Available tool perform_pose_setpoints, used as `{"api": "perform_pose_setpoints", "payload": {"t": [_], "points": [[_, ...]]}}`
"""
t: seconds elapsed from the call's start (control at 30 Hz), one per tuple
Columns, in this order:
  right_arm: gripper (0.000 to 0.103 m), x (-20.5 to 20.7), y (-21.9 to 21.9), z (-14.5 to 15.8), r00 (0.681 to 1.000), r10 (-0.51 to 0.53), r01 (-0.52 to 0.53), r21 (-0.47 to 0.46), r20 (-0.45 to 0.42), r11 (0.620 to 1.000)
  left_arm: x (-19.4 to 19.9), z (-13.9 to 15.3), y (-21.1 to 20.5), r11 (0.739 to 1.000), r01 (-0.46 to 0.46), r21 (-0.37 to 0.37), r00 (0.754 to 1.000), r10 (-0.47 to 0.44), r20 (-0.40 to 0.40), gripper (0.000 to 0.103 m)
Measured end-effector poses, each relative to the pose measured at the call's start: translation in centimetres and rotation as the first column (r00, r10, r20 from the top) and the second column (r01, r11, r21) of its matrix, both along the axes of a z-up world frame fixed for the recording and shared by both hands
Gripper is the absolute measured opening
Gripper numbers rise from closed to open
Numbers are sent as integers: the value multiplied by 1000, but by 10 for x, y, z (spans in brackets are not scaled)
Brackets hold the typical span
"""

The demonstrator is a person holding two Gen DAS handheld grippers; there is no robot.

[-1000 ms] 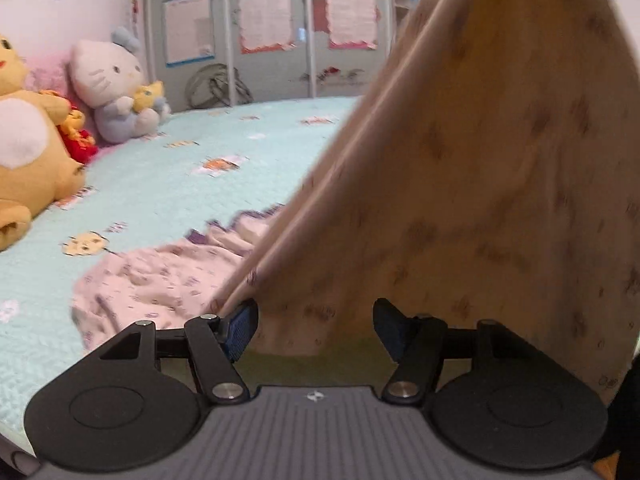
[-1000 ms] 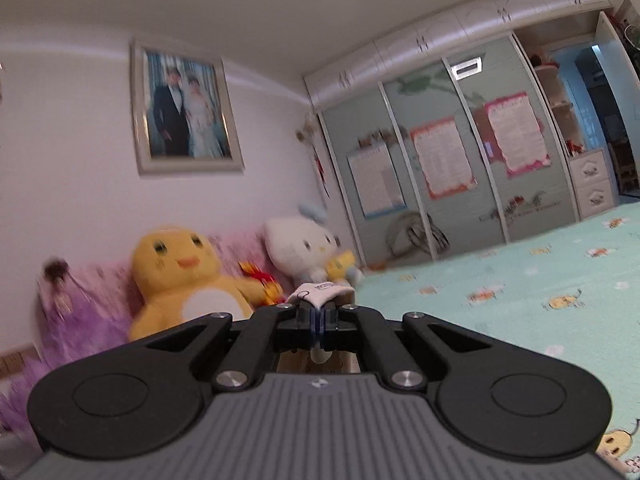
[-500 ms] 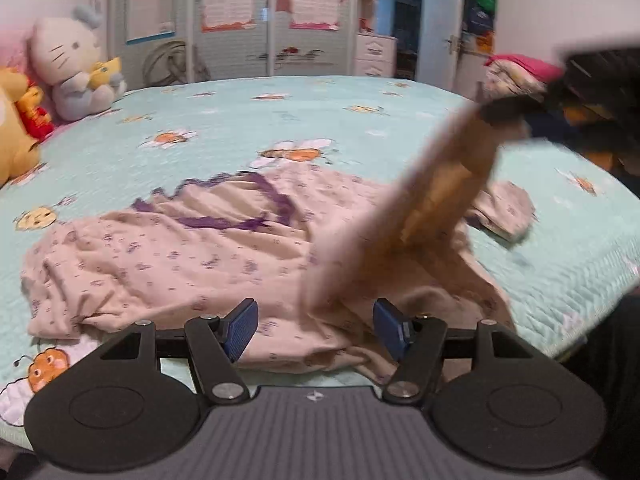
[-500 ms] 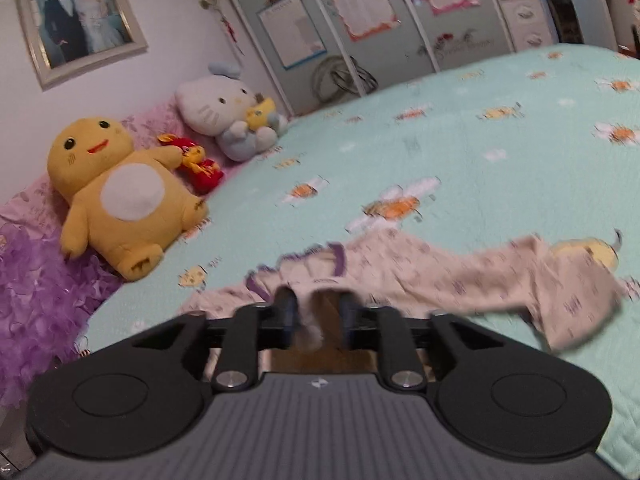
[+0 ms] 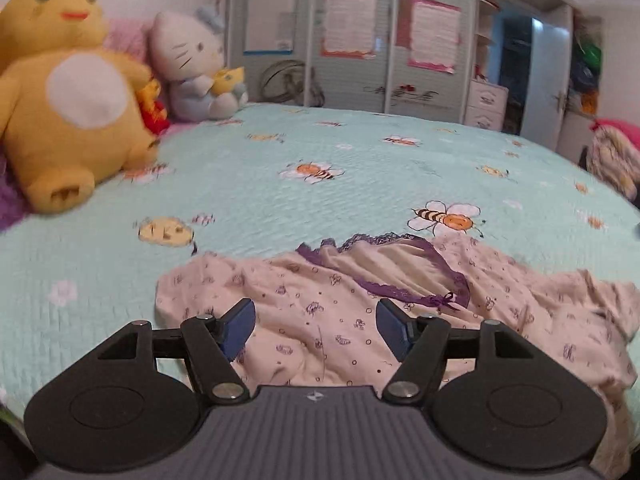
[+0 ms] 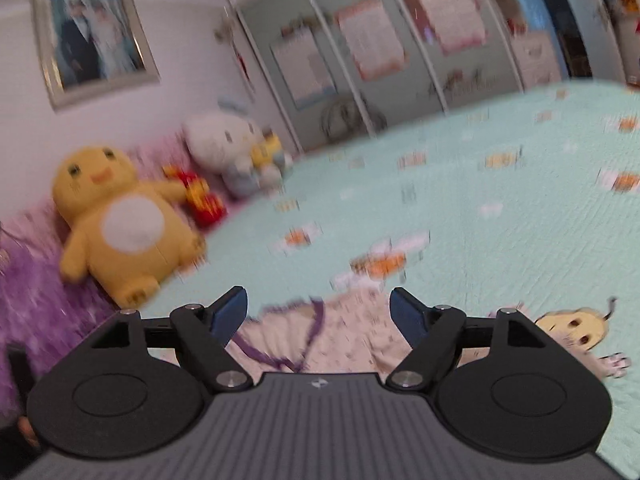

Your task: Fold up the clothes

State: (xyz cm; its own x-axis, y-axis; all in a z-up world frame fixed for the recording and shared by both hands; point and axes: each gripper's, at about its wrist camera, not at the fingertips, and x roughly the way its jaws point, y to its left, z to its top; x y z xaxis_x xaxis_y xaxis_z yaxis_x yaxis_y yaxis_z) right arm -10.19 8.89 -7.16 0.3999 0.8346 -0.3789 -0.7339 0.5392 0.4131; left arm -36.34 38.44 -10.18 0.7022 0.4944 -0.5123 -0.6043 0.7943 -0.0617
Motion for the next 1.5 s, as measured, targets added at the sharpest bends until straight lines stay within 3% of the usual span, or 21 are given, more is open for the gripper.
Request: {"api": "perform_pose_setpoints", "payload": {"t": [0.2,0.37,0.53,0.57,0.6,0.63,0.67,0.73,0.87,0.97,1.0,1.13,1.2,1.27,1.37,1.5], "points": [[78,73,99,-54,998,31,-43,-225,-59,973,-1,-18,-15,997,75,-32,997,-76,-35,71],[78,109,166,-93,985,53,-102,-306,-165,947,2,-31,-9,993,99,-63,994,-102,-49,71],[79,124,221,-122,987,98,-140,-399,-125,906,8,-39,3,992,90,-92,993,-96,-61,71],[73,123,228,-126,988,112,-146,-416,-106,898,9,-41,6,991,87,-100,994,-93,-62,71],[59,123,229,-123,988,120,-149,-406,-96,902,10,-41,8,991,83,-105,994,-90,-62,71],[10,124,230,-119,988,129,-153,-396,-86,905,12,-40,10,991,81,-105,994,-88,-62,71],[3,124,230,-116,988,138,-157,-387,-76,909,14,-40,12,991,80,-105,994,-87,-61,71],[3,125,231,-110,987,152,-161,-368,-54,916,18,-39,16,992,77,-105,995,-83,-61,71],[2,165,196,-70,994,-39,73,-341,104,937,23,-35,15,992,70,-104,996,-75,-43,71],[3,199,166,-39,957,-196,254,-294,212,921,28,-32,9,992,92,-89,995,-95,-37,71],[3,206,155,-40,963,-217,255,-286,158,924,30,-31,8,992,101,-81,994,-104,-38,71],[23,232,113,-42,956,-289,266,-251,-56,931,41,-25,8,991,118,-67,992,-120,-32,72],[35,211,91,-46,952,-305,288,-230,-38,929,50,-20,9,989,138,-48,990,-139,-36,72],[57,183,67,-54,955,-293,280,-187,-46,942,60,-15,12,987,158,-23,986,-159,-45,74],[58,146,34,-69,961,-264,252,-131,-81,959,82,-11,23,984,181,1,981,-180,-68,78],[58,121,6,-88,945,-271,266,-53,-180,963,126,-16,54,980,198,-12,972,-198,-125,78]]}}
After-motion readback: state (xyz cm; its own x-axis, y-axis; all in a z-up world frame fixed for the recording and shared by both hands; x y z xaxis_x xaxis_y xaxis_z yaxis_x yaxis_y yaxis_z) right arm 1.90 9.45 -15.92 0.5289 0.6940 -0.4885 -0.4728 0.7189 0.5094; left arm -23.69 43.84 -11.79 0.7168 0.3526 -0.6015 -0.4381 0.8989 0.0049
